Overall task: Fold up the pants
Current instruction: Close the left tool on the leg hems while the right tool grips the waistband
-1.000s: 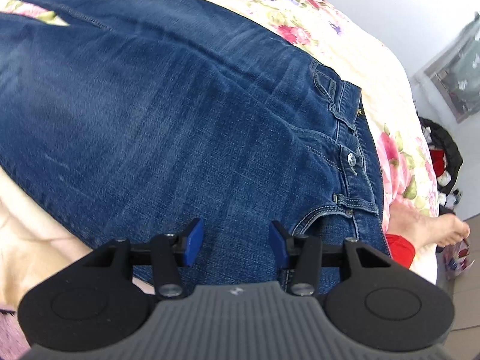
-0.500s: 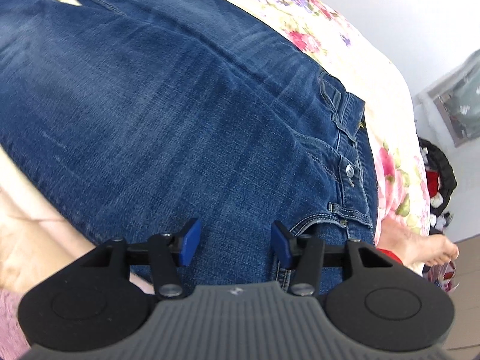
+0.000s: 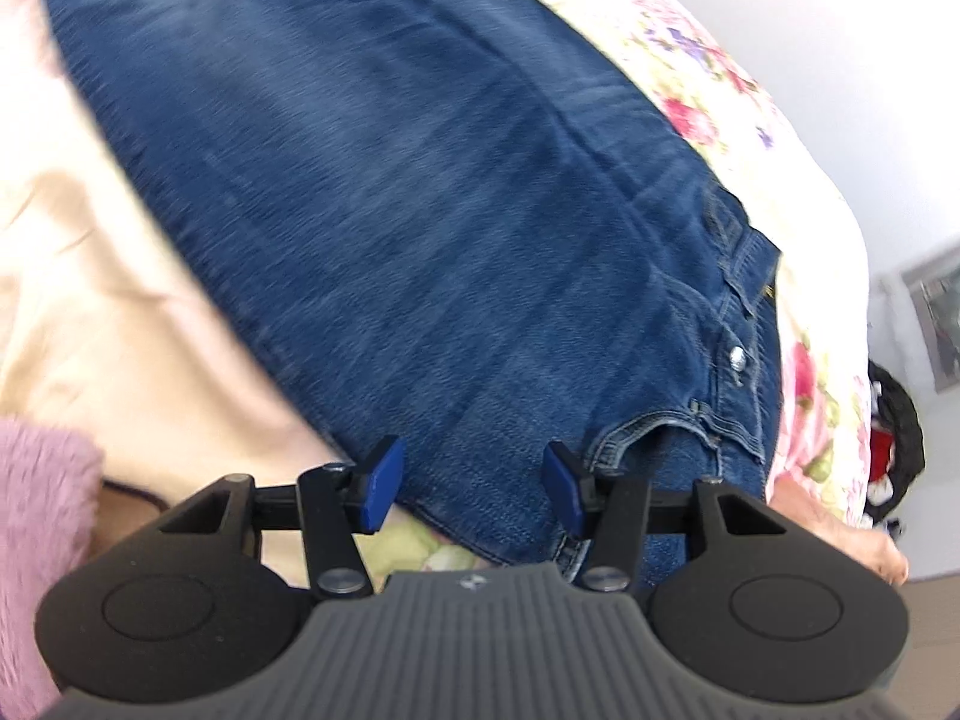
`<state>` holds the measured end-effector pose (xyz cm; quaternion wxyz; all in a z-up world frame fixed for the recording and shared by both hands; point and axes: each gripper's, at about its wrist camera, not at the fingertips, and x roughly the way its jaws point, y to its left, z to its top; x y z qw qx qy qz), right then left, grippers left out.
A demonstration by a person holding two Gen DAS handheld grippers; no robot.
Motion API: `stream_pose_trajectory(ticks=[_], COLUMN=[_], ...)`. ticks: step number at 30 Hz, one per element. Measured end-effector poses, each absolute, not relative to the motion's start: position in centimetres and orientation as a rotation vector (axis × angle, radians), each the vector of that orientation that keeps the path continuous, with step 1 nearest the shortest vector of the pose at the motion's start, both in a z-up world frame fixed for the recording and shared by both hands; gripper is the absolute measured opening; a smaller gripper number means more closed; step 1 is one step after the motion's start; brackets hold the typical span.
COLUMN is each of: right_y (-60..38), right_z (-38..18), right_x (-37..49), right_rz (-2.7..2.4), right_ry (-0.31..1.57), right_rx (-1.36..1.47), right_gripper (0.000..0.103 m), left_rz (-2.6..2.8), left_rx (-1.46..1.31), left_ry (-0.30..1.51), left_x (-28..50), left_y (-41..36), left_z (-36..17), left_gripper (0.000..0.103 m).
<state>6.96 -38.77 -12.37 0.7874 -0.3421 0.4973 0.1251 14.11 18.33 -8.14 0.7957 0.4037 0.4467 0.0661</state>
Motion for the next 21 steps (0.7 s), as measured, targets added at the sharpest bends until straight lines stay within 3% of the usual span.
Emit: stream_pose_trajectory(ticks=[4, 11, 16, 21], right_y=[-38.5, -37.9, -38.0, -37.9], right_z=[-12.7, -14.9, -15.6, -14.7], right_x=[6.0, 4.9, 5.2, 5.3], right_rz=[0.328, 0.306, 0.293, 0.248], right_ry=[1.114, 1.043, 1.044, 0.979], right_rx=[-0.796, -0.956, -0.988, -0.971], right_gripper=[0.054, 0.051, 0.038, 0.011], left_rz=[0.147, 0.157, 0.165, 0.173], left_rx=[0.853, 0.839, 0.818, 0.765], left_ry=[0.972, 0.983, 0.988, 0.985], left_x=[14.0, 14.2, 14.3, 14.3], left_y=[18.5, 18.5, 18.5, 18.9], left_z=[-8.4, -8.7, -8.8, -8.5], left_gripper=[0.005, 0.005, 0.005, 0.005])
